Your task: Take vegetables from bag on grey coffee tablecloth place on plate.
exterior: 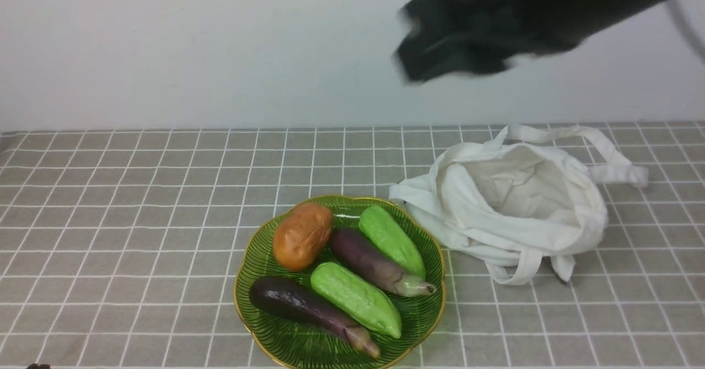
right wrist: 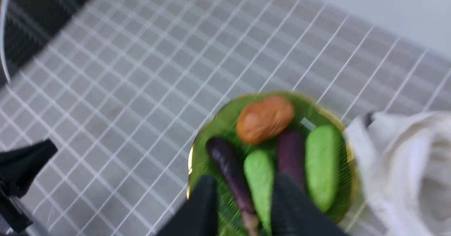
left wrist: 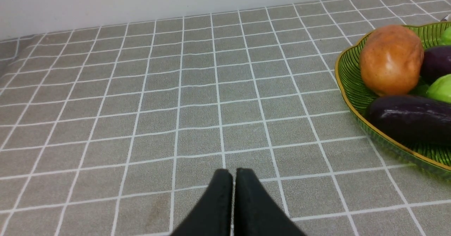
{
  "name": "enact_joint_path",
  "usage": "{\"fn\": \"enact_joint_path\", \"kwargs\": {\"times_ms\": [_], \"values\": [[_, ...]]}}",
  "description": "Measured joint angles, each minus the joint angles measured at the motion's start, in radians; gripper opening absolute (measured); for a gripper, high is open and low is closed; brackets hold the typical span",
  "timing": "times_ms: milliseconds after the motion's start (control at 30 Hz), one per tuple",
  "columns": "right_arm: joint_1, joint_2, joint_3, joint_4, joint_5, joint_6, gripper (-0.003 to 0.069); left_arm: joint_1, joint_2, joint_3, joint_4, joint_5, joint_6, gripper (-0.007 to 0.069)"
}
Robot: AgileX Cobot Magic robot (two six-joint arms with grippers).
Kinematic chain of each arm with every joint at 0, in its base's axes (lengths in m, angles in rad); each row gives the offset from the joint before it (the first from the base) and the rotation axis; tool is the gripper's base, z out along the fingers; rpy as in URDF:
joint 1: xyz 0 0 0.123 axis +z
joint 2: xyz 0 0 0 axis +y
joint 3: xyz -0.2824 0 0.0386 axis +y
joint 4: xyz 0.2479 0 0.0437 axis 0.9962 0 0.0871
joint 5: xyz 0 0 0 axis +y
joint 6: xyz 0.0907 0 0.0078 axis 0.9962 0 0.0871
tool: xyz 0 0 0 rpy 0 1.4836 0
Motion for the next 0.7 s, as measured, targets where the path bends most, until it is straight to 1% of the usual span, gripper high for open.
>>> {"fn": "enact_joint_path", "kwargs": {"times_ms": [33,100,133,167,300,333,367,400,433,467,500,567,633,667,700], "values": [[0.0,-0.067,0.0,-0.04,0.005,0.005,0.0078,0.0,0.0,0.0,0.0,0.0,0.0,-0.0005],[0.0,-0.135,0.0,-0.086,0.007,0.015,0.002,0.0,0.0,0.0,0.0,0.0,0.0,-0.0005],[0.0,-0.153,0.003,-0.099,0.008,0.017,0.0016,0.0,0.0,0.0,0.0,0.0,0.0,-0.0005],[0.0,-0.22,0.022,-0.14,0.007,0.025,-0.0001,0.0,0.0,0.0,0.0,0.0,0.0,-0.0005],[0.0,-0.418,0.164,-0.246,-0.004,0.066,-0.0013,0.0,0.0,0.0,0.0,0.0,0.0,-0.0005],[0.0,-0.479,0.224,-0.271,-0.028,0.079,-0.0014,0.0,0.0,0.0,0.0,0.0,0.0,-0.0005],[0.0,-0.593,0.347,-0.304,-0.085,0.095,-0.0015,0.0,0.0,0.0,0.0,0.0,0.0,-0.0005],[0.0,-0.632,0.407,-0.312,-0.125,0.1,-0.0015,0.0,0.0,0.0,0.0,0.0,0.0,-0.0005],[0.0,-0.658,0.422,-0.313,-0.133,0.102,-0.0015,0.0,0.0,0.0,0.0,0.0,0.0,-0.0005],[0.0,-0.696,0.485,-0.318,-0.156,0.104,-0.0015,0.0,0.0,0.0,0.0,0.0,0.0,-0.0005],[0.0,-0.827,0.633,-0.319,-0.233,0.106,-0.0015,0.0,0.0,0.0,0.0,0.0,0.0,-0.0005],[0.0,-0.931,0.767,-0.319,-0.29,0.107,-0.0015,0.0,0.0,0.0,0.0,0.0,0.0,-0.0005],[0.0,-1.055,0.925,-0.319,-0.392,0.107,-0.0015,0.0,0.0,0.0,0.0,0.0,0.0,-0.0005],[0.0,-1.066,0.94,-0.319,-0.392,0.107,-0.0015,0.0,0.0,0.0,0.0,0.0,0.0,-0.0005],[0.0,-1.142,1.025,-0.311,-0.469,0.108,-0.0015,0.0,0.0,0.0,0.0,0.0,0.0,-0.0005]]}}
